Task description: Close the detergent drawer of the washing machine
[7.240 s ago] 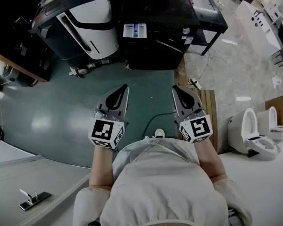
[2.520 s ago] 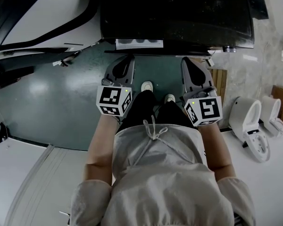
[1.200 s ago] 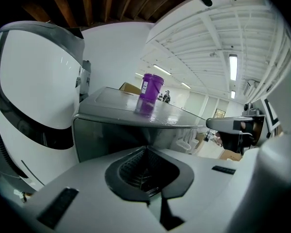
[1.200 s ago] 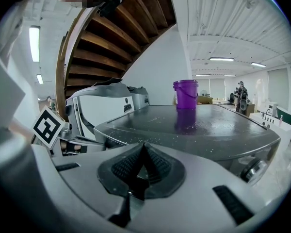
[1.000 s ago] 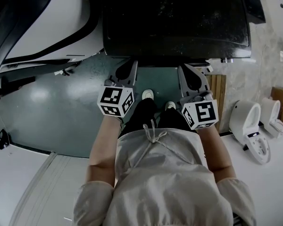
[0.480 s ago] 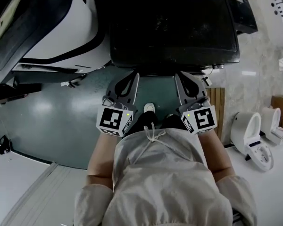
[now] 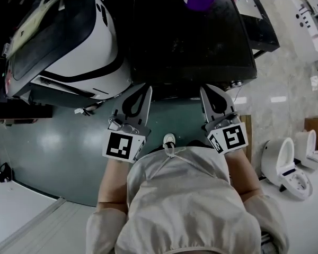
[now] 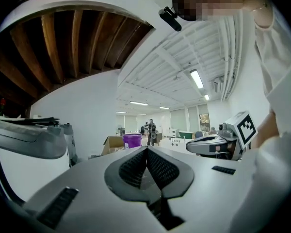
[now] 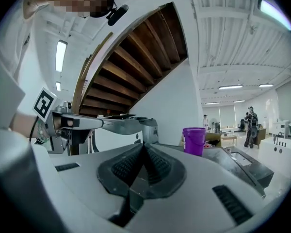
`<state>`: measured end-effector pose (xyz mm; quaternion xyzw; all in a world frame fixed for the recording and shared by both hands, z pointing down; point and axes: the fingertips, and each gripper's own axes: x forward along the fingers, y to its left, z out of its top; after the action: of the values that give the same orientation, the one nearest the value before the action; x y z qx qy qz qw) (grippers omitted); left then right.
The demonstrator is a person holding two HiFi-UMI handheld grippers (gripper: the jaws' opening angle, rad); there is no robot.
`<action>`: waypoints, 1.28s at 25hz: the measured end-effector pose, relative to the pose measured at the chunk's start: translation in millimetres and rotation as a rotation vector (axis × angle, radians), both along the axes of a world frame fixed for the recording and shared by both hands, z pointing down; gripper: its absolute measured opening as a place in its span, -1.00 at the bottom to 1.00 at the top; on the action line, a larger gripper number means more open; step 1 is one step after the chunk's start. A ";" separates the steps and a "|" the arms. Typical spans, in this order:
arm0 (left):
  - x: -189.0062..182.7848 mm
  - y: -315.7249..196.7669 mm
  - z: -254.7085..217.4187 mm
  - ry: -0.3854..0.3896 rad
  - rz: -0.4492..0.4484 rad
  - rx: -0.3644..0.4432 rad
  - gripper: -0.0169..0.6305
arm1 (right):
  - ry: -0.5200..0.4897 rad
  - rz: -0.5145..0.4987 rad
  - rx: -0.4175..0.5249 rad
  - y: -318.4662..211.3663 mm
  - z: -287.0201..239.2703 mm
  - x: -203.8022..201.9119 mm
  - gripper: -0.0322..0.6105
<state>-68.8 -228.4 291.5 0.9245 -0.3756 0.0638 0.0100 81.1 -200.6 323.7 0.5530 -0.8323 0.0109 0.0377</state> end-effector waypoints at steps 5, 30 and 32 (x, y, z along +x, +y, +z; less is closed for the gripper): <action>-8.2 3.1 -30.6 0.065 -0.026 0.058 -0.89 | 0.024 0.017 0.055 10.6 -26.2 1.4 -0.89; -34.3 26.7 -12.4 0.028 -0.030 0.003 -0.89 | 0.049 -0.062 0.039 33.1 -26.4 -33.0 -0.90; -33.3 28.9 -10.1 0.028 -0.022 -0.005 -0.89 | 0.052 -0.053 0.036 33.1 -25.3 -33.1 -0.89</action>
<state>-102.1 -199.4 281.4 0.9210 -0.3856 0.0517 0.0185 48.1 -167.6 298.4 0.5315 -0.8454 -0.0193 0.0495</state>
